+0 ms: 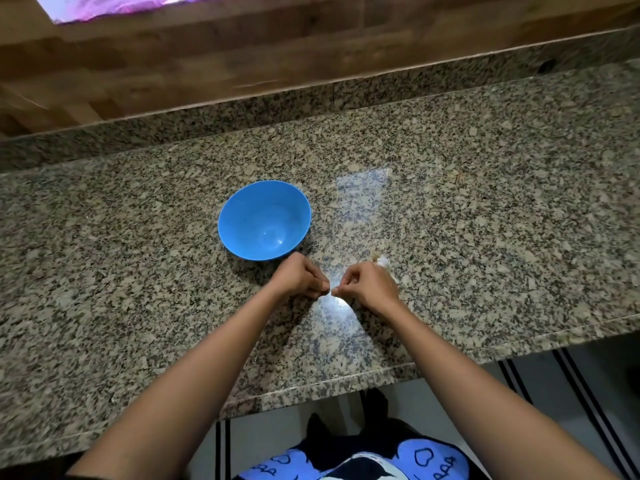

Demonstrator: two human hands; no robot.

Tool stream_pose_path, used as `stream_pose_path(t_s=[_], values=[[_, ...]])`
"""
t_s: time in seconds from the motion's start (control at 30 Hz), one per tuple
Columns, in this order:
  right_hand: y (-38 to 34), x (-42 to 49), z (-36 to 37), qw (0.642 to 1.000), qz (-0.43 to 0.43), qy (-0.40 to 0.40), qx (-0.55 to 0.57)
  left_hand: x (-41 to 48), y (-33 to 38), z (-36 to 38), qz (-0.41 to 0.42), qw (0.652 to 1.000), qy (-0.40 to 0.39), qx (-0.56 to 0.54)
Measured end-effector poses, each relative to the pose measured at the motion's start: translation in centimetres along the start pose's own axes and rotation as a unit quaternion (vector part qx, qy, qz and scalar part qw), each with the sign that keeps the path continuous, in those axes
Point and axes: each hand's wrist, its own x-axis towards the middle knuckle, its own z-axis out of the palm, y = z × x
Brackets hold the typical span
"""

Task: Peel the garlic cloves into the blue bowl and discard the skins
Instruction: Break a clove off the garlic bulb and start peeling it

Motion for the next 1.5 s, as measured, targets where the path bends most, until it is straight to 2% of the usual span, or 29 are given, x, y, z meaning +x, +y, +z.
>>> stream_pose_path(t_s=[0.1,0.2,0.37,0.47,0.57,0.67,0.83,0.93,1.1,1.2,1.3,1.37,1.43,1.5], values=[[-0.5,0.1,0.2,0.999,0.028,0.015,-0.008,0.8,0.7,0.2,-0.005,0.998,0.0,0.065],[-0.8,0.2,0.4,0.998,0.049,0.023,-0.009,0.8,0.6,0.8,0.012,0.988,0.037,0.151],[-0.6,0.1,0.5,0.999,0.039,0.021,-0.008,0.0,-0.3,1.0,0.037,0.985,0.055,0.162],[-0.1,-0.1,0.3,0.999,0.016,0.002,0.035,-0.8,-1.3,0.0,0.012,1.0,0.006,-0.01],[0.3,-0.4,0.4,0.99,-0.015,-0.015,0.14,-1.9,-1.9,0.3,-0.04,0.978,0.017,-0.202],[0.2,-1.1,0.9,0.953,-0.009,-0.037,0.3,-2.4,-1.9,2.0,-0.032,0.959,0.058,-0.274],[0.2,-2.0,1.4,0.923,0.048,-0.026,0.382,-2.9,-2.3,3.5,-0.007,0.939,0.111,-0.325],[0.2,-2.1,1.3,0.913,0.06,-0.05,0.4,-3.2,-2.6,3.8,0.024,0.945,0.128,-0.299],[0.0,-2.4,0.7,0.895,0.086,-0.073,0.431,-3.6,-3.0,4.3,0.112,0.967,0.19,-0.127],[-0.2,-2.5,1.0,0.874,0.12,-0.051,0.468,-4.1,-2.9,4.9,0.136,0.957,0.226,-0.122],[-0.4,-2.9,1.3,0.846,0.146,-0.025,0.512,-4.4,-3.0,5.4,0.159,0.961,0.199,-0.112],[-0.4,-3.0,1.2,0.833,0.162,-0.017,0.528,-4.7,-3.2,5.5,0.157,0.963,0.185,-0.114],[-0.6,-3.0,1.0,0.82,0.168,-0.02,0.546,-4.6,-3.9,5.0,0.124,0.959,0.227,-0.118],[-0.8,-3.1,0.9,0.808,0.171,-0.034,0.563,-4.4,-4.6,4.2,0.088,0.957,0.266,-0.069]])
